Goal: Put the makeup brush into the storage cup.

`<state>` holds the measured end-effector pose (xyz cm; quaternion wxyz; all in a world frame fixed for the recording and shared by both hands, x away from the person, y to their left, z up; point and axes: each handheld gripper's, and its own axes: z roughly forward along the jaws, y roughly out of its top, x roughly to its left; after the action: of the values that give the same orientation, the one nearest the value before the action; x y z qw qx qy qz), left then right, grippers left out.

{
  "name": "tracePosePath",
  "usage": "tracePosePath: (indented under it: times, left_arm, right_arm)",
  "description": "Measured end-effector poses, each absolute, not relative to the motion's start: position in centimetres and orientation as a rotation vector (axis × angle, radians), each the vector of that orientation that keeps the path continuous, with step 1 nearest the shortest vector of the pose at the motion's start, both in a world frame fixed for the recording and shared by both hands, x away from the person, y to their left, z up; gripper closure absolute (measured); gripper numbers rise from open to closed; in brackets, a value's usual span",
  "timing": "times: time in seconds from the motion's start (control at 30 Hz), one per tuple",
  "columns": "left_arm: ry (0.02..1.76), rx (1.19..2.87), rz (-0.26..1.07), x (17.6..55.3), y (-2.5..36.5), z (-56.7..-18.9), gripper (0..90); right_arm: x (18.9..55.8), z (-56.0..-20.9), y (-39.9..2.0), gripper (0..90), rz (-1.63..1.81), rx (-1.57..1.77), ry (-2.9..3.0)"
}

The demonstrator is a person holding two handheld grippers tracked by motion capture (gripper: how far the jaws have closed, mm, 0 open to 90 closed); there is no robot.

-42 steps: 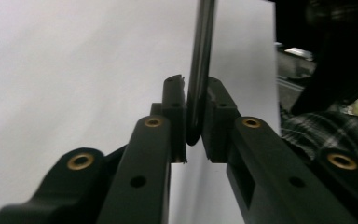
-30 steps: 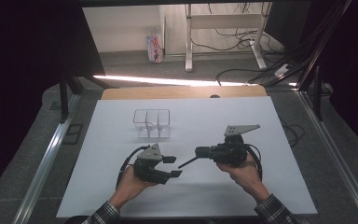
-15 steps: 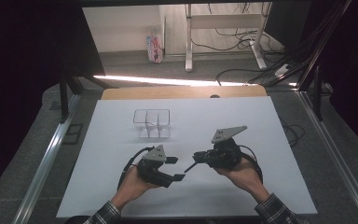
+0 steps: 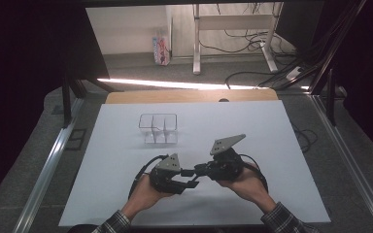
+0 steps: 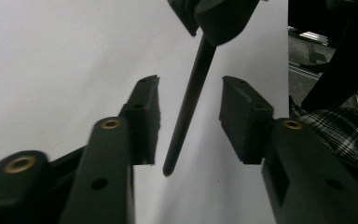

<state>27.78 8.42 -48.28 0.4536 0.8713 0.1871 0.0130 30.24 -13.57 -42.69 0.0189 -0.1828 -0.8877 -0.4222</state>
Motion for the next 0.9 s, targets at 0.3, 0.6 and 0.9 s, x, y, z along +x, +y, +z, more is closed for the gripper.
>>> tracePosePath:
  times: [0.3, 0.6, 0.9]
  left_arm:
    - [0.382, 2.201, 0.077, 27.38, 7.99, -48.06, 81.8]
    - [0.401, 2.225, 0.103, 27.47, 8.18, -48.1, 84.0]
    - [0.443, 2.22, 0.099, 27.65, 8.61, -47.9, 84.0]
  right_arm:
    - [30.11, -42.83, -13.17, 81.7, -1.304, -0.543, -2.737]
    - [30.58, -42.84, -13.56, 32.9, -1.373, -0.609, -2.76]
    - [30.89, -43.01, -14.07, 8.7, -1.424, -0.68, -2.766]
